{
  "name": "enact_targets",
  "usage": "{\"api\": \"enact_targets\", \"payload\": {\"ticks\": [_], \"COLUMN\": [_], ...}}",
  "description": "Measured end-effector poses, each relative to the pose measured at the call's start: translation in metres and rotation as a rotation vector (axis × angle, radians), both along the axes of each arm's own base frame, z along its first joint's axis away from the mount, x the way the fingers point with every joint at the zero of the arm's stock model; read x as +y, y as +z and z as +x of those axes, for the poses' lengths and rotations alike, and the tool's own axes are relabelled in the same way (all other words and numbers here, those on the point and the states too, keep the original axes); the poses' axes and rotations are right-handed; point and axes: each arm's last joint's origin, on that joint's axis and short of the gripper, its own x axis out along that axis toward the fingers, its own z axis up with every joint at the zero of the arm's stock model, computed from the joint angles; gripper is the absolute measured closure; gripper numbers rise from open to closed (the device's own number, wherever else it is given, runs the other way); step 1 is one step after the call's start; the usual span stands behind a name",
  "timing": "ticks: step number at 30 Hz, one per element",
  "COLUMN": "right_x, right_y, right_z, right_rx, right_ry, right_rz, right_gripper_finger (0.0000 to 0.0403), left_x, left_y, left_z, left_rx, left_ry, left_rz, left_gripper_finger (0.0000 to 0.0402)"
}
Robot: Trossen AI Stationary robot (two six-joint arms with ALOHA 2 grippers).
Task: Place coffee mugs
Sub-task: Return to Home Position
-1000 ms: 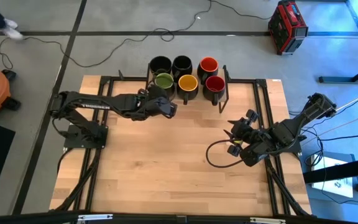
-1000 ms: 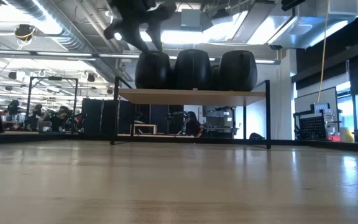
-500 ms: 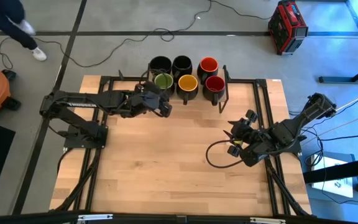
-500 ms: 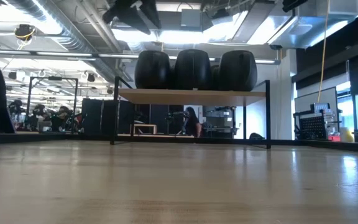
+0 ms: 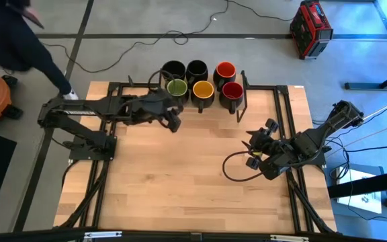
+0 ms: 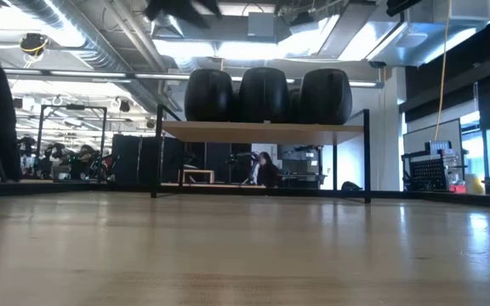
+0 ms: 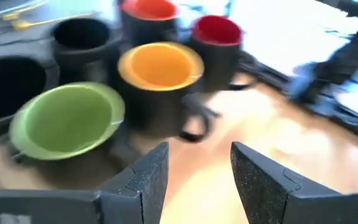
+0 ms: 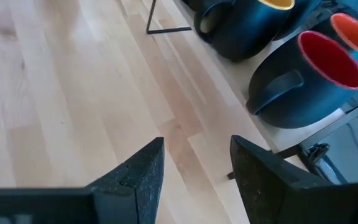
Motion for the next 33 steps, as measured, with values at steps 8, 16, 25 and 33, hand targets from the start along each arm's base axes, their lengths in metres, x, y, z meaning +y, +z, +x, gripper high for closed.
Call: {"api": "enact_targets", "payload": {"ticks": [8,16,25,33], "right_x": [0.009,0.0,-0.022,-0.035], "right_y": [0.005,0.025,0.051,0.049], "right_z": [0.011,0.042,0.04,0.012], "right_rx": [-0.037,-0.187,-0.432,-0.661], "right_ry": [0.126,0.344,0.38,0.363], "right_rz": [0.06,0.219,0.247,0.269], "right_gripper_finger": [0.0229,0.0286,0.0389,0.0384], "left_x": [-0.023,-0.031,-0.023,-0.016], "left_y": [0.023,0.016,-0.014,-0.029], "left_z": [-0.017,-0.051,-0.098,-0.136], "left_rx": [-0.05,-0.127,-0.296,-0.372], "left_ry": [-0.484,-0.664,-0.675,-0.617], "left_rz": [0.041,0.07,0.171,0.238], "left_gripper_finger": [0.0287,0.0379,0.0396,0.0395]}}
